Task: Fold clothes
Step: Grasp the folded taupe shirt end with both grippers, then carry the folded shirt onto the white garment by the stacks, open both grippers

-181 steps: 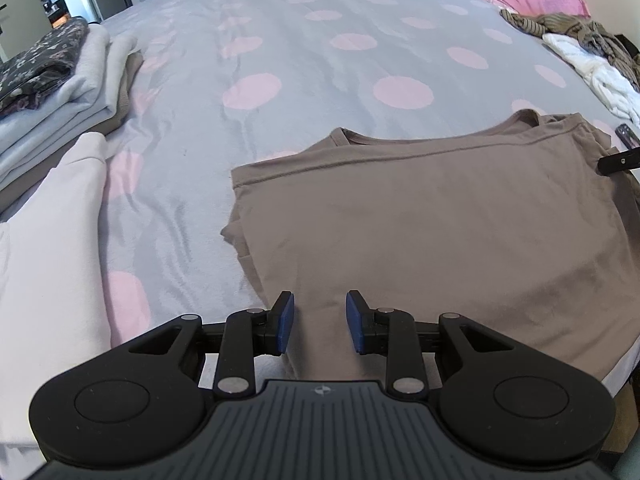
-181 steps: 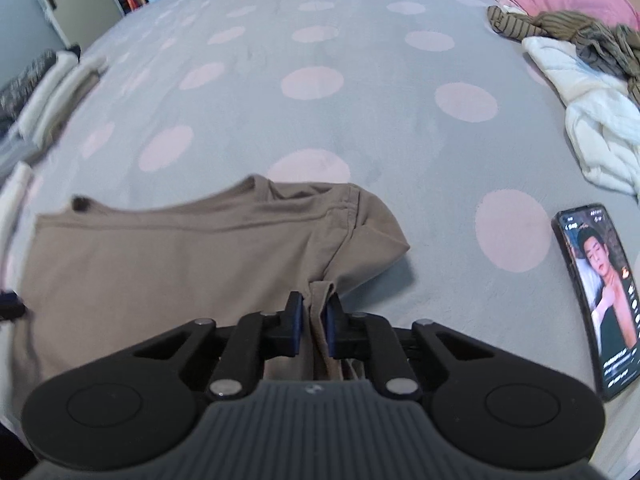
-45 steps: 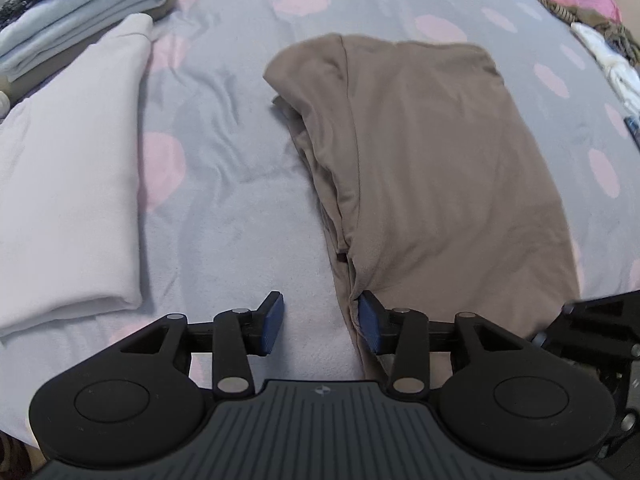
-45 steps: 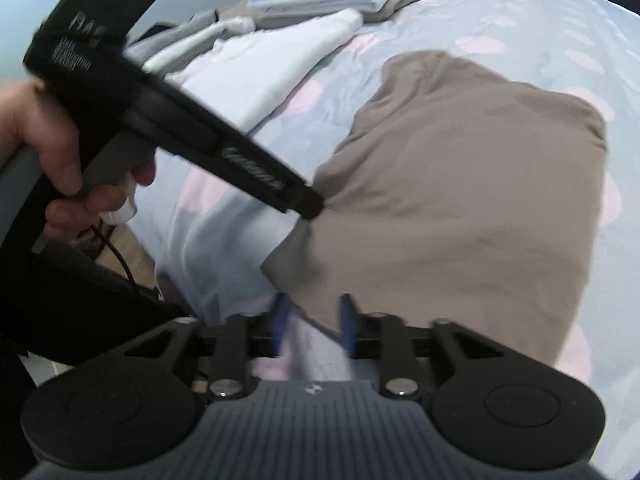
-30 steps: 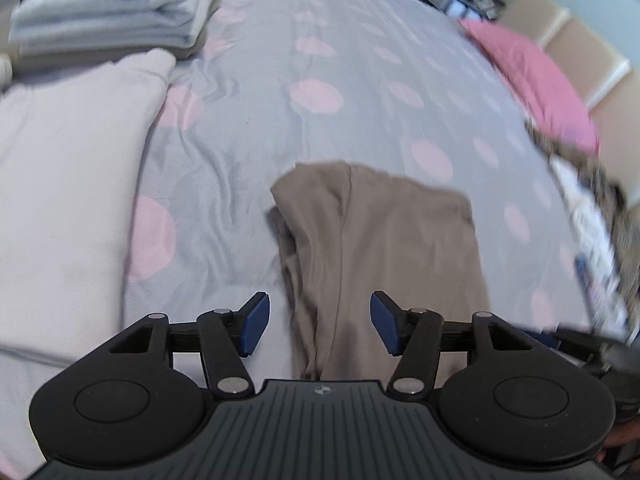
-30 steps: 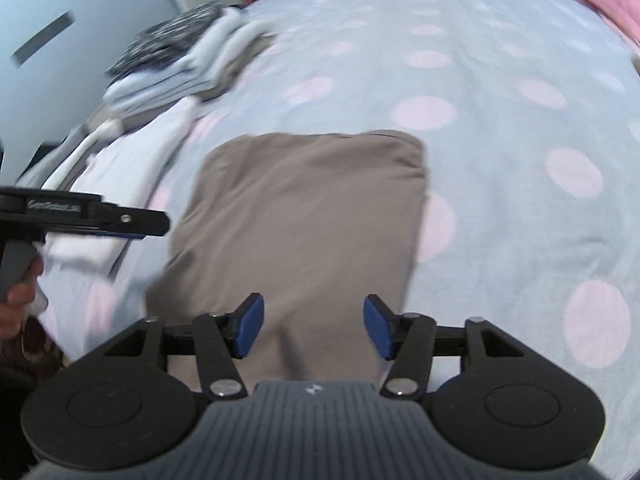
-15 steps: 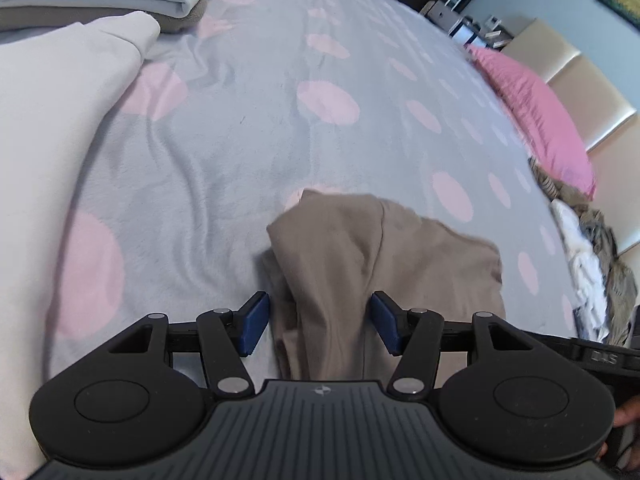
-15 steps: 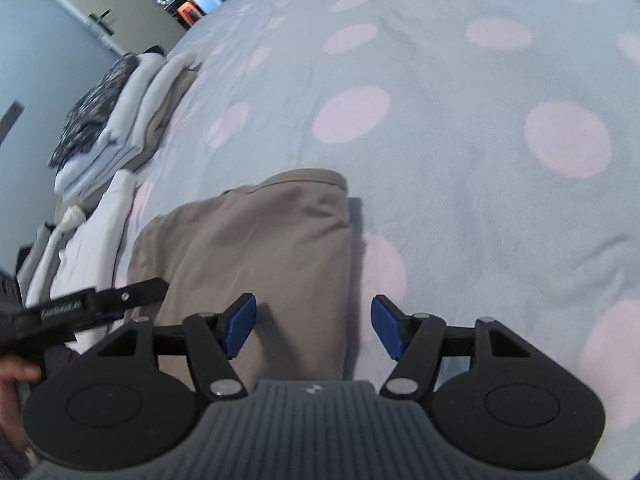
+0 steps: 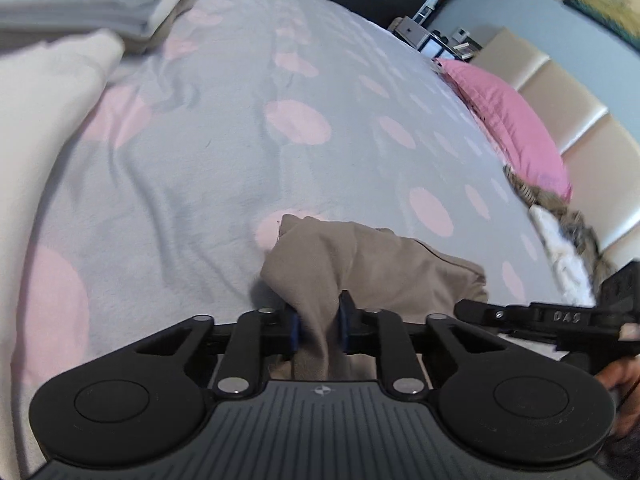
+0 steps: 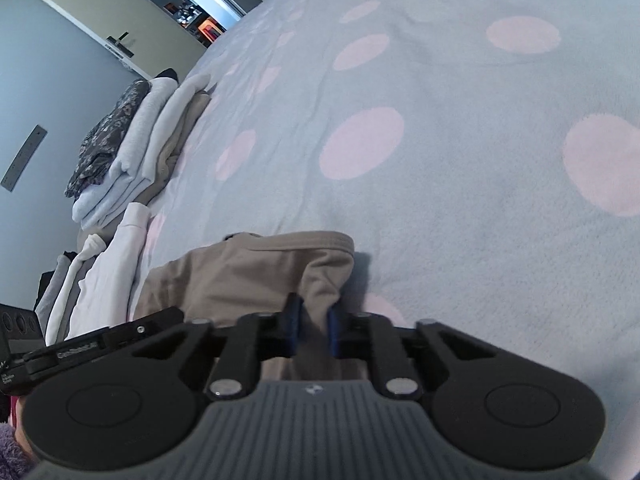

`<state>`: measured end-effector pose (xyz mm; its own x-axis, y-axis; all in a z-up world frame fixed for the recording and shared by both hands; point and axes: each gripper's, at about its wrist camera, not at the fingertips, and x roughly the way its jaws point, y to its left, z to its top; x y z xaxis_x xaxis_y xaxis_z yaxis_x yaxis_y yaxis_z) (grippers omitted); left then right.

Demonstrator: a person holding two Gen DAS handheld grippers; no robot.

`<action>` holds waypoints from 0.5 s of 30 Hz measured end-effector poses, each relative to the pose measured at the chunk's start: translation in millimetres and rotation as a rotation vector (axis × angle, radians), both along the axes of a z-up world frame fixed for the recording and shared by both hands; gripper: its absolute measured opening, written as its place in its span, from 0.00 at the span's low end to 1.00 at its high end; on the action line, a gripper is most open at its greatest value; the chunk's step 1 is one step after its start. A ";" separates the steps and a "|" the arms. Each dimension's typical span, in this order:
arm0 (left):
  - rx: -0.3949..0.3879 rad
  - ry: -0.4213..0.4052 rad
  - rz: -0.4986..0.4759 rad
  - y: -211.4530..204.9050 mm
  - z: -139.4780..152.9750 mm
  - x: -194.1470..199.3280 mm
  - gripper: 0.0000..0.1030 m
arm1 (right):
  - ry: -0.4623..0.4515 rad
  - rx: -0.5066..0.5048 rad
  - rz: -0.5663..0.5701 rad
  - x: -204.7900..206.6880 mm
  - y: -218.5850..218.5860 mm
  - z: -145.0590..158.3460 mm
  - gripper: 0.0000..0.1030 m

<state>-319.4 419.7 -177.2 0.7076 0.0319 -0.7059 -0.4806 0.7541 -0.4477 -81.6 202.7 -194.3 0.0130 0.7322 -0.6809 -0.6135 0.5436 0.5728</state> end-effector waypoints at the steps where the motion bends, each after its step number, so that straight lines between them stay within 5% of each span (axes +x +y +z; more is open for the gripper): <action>1: 0.022 0.004 0.000 -3.7 2.5 0.4 0.12 | -0.011 0.004 -0.001 -2.1 -0.6 2.3 0.10; 15: 0.231 -0.123 0.055 -32.0 92.6 -58.6 0.10 | -0.310 0.170 0.072 -73.7 -10.2 104.1 0.08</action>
